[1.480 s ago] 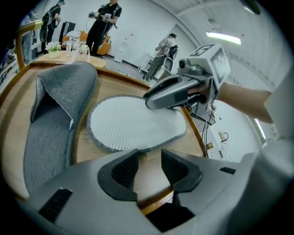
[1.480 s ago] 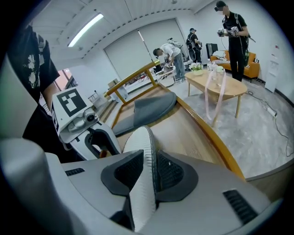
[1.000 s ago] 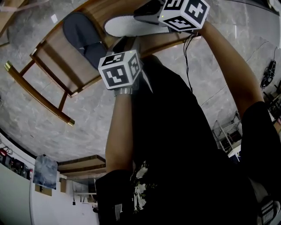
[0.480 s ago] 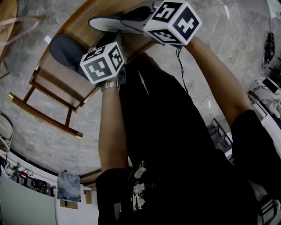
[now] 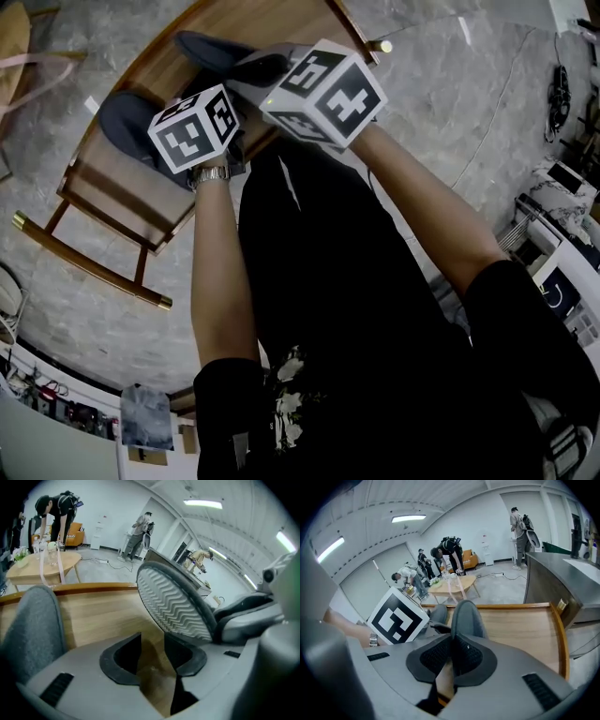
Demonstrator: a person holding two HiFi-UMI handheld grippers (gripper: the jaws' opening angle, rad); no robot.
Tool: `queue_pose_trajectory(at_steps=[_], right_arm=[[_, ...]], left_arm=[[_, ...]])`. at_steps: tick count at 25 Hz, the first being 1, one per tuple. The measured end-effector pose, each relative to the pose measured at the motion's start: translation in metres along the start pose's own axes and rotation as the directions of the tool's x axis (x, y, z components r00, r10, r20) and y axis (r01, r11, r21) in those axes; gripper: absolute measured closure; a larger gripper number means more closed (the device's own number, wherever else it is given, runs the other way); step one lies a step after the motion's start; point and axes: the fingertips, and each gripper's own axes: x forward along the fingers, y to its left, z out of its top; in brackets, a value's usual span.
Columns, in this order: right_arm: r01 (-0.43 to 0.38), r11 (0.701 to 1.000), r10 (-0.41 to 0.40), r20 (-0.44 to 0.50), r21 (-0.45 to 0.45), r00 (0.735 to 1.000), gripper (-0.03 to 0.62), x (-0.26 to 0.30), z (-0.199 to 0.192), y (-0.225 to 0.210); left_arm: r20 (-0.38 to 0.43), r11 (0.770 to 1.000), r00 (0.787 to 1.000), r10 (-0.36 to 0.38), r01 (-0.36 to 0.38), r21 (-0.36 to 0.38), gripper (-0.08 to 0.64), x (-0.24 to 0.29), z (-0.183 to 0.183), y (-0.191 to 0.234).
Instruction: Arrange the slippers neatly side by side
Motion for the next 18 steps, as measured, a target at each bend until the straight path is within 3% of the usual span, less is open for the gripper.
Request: queue_pose_trajectory(at_steps=[6, 10, 15, 18], right_arm=[[-0.044, 0.996, 0.042, 0.028, 0.076, 0.999, 0.565, 0.008, -0.002, 0.006], [-0.067, 0.994, 0.065, 0.035, 0.089, 0.997, 0.568, 0.019, 0.000, 0.011], [-0.102, 0.991, 0.097, 0.052, 0.090, 0.994, 0.572, 0.029, -0.002, 0.018], [-0.128, 0.988, 0.122, 0.067, 0.089, 0.990, 0.572, 0.030, -0.002, 0.020]], left_arm=[[0.032, 1.000, 0.999, 0.023, -0.023, -0.015, 0.413, -0.023, 0.003, 0.006], [0.064, 0.997, 0.997, 0.037, -0.033, -0.064, 0.414, -0.041, -0.004, 0.013], [0.047, 0.995, 0.999, 0.021, -0.016, -0.102, 0.414, -0.041, -0.026, 0.013], [0.024, 0.996, 1.000, 0.007, -0.004, -0.087, 0.415, -0.040, -0.039, 0.006]])
